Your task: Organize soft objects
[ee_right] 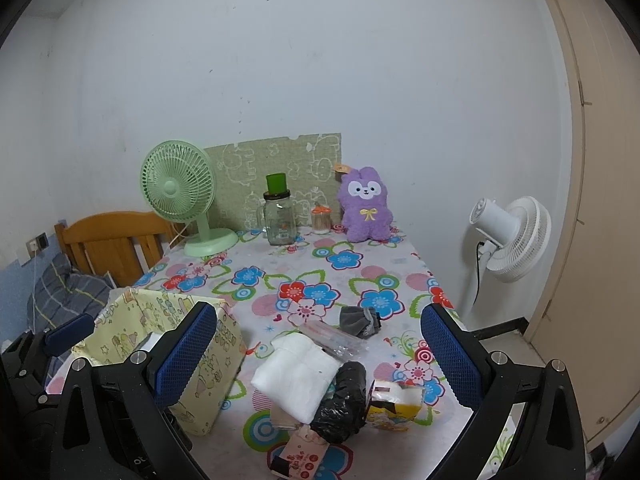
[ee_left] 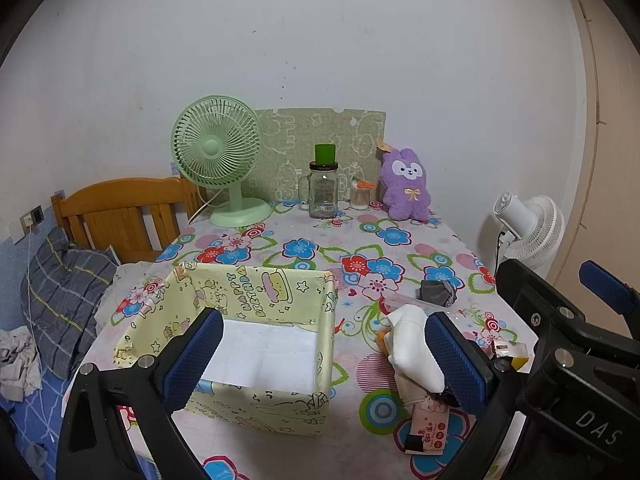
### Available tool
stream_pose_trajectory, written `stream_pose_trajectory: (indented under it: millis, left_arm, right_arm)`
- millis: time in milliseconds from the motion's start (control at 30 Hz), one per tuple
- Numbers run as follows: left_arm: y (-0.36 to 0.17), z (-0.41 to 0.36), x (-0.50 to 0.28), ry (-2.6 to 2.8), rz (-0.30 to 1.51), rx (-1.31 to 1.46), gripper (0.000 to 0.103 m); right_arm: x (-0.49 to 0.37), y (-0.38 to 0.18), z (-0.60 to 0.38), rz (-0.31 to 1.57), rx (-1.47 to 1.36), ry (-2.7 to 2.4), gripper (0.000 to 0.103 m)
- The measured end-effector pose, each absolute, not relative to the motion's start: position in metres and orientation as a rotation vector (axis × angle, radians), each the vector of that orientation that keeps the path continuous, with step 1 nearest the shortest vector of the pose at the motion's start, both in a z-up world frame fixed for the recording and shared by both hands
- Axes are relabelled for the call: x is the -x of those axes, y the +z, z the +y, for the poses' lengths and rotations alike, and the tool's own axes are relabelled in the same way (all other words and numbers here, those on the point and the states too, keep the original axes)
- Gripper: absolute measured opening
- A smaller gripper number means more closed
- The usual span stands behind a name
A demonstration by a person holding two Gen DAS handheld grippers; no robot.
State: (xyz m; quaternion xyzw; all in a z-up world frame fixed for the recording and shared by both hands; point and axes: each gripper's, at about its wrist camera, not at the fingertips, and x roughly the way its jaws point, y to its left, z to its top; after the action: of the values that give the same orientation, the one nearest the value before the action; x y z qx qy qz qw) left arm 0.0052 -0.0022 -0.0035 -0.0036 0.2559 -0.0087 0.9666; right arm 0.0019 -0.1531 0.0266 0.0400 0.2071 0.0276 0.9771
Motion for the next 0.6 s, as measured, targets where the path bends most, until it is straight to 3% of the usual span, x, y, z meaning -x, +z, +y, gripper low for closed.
stream_pose_trajectory:
  millis: [600]
  left_arm:
    - [-0.022, -0.027, -0.010, -0.056, 0.559, -0.010, 0.093]
  right_arm:
    - [-0.001, 0.007, -0.174, 0.444, -0.088, 0.011, 0.103]
